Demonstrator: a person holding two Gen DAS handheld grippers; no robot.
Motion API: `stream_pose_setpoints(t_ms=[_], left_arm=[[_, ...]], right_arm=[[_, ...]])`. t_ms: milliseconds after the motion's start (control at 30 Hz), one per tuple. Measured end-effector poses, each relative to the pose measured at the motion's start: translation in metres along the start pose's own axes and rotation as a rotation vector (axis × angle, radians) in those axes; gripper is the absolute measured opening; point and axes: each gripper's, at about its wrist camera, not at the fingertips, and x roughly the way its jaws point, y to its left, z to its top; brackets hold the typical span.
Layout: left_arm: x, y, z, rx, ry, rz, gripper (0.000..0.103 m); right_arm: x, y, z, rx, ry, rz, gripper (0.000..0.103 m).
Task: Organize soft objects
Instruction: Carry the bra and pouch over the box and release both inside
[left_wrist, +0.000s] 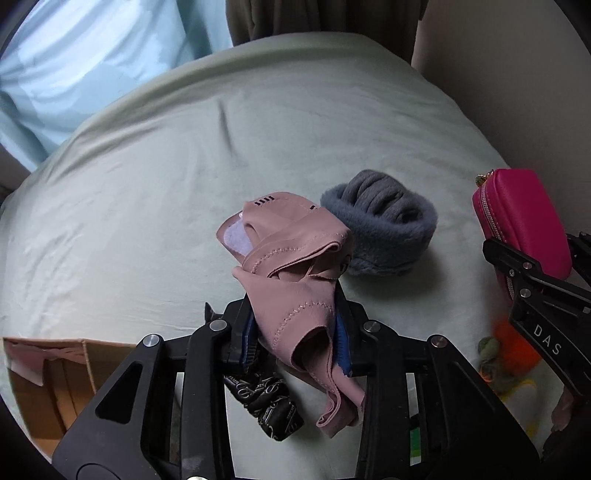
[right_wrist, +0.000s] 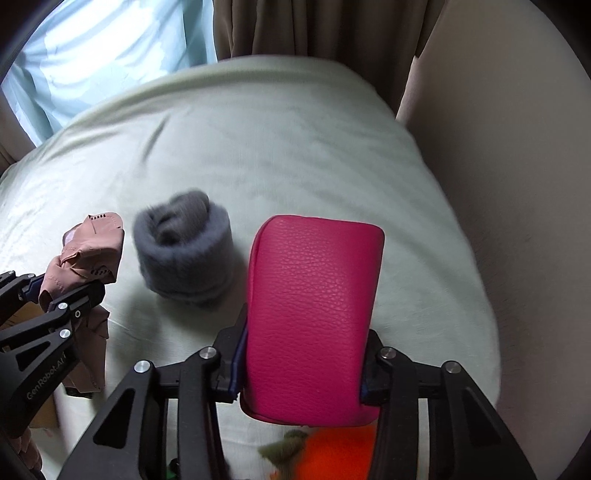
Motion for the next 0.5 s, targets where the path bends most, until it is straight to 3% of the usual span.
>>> stream_pose_setpoints(t_ms=[500], left_arm=[[-0.180,0.045,0.021,-0.128,-0.175,0.023,0.030]], right_arm=[[-0.150,0.016,0.042,-0.034,-0.165,0.029,0.040]])
